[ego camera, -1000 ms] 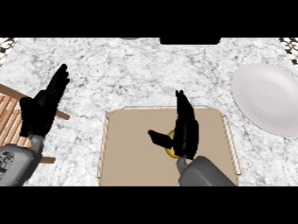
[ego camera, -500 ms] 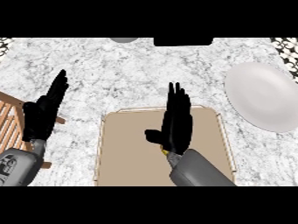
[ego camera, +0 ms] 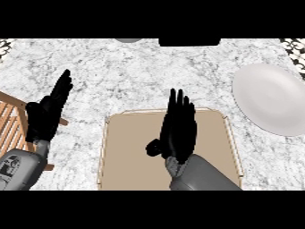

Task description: Pick the lemon from the tray and place it in the plate

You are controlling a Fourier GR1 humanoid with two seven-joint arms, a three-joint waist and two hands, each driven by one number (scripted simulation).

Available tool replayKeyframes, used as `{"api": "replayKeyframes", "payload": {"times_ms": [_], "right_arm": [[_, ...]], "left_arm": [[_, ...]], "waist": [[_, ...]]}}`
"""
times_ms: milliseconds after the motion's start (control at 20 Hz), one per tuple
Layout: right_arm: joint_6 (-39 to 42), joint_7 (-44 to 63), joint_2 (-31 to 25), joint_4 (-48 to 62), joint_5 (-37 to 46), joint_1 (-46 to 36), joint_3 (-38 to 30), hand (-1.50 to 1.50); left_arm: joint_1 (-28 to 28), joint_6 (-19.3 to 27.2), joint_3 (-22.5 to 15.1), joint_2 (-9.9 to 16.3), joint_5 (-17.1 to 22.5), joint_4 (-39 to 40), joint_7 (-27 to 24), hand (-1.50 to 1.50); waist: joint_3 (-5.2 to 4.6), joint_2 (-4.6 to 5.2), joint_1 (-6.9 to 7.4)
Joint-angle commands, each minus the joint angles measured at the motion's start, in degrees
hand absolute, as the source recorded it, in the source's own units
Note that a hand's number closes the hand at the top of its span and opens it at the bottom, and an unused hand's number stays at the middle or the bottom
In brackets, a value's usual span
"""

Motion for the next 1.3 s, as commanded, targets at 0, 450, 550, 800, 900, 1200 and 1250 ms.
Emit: {"api": "replayKeyframes", "payload": {"times_ms": [0, 450, 550, 800, 900, 1200, 1250], "right_arm": [[12.76, 14.28, 0.62, -5.86, -1.7, -0.17, -0.34, -1.5], [18.69, 11.8, 0.2, -6.88, -4.07, 4.12, -6.1, -1.5], [17.91, 14.3, 0.6, -4.97, -5.02, 2.68, -5.19, -1.5], [18.93, 12.29, 0.6, -5.19, -5.08, 7.2, -5.3, -1.5], [18.01, 11.14, 0.6, -1.85, -6.57, 4.6, -6.63, -1.5], [17.69, 9.8, 0.6, -1.99, -6.1, 9.12, -6.03, -1.5], [13.12, 11.09, 0.6, -0.73, -4.88, 9.5, -3.78, -1.5]], "left_arm": [[-1.7, -0.02, 0.35, -0.42, -0.82, 1.74, -0.37, 0.0], [-0.36, -0.43, 0.56, -1.1, -1.01, -0.62, 1.27, 0.0], [-0.02, -1.88, 1.43, 0.29, -0.77, -1.48, 0.14, 0.0], [-1.61, -2.66, 2.22, 0.33, -0.86, -1.57, 1.94, 0.0], [-3.47, -3.03, 1.63, -0.91, -1.39, 0.42, 3.2, 0.0], [0.84, -3.33, 2.38, -1.4, -1.93, -2.1, 0.82, 0.0], [0.55, -1.18, 1.37, -2.81, -4.07, -1.23, 0.05, 0.0]], "waist": [[0.03, 0.15, -0.45], [0.16, 0.5, 0.64], [0.13, 0.58, 1.67], [0.18, 0.58, 1.27], [0.18, 0.84, 1.43], [0.19, 0.69, 1.67], [0.19, 0.74, 1.76]]}}
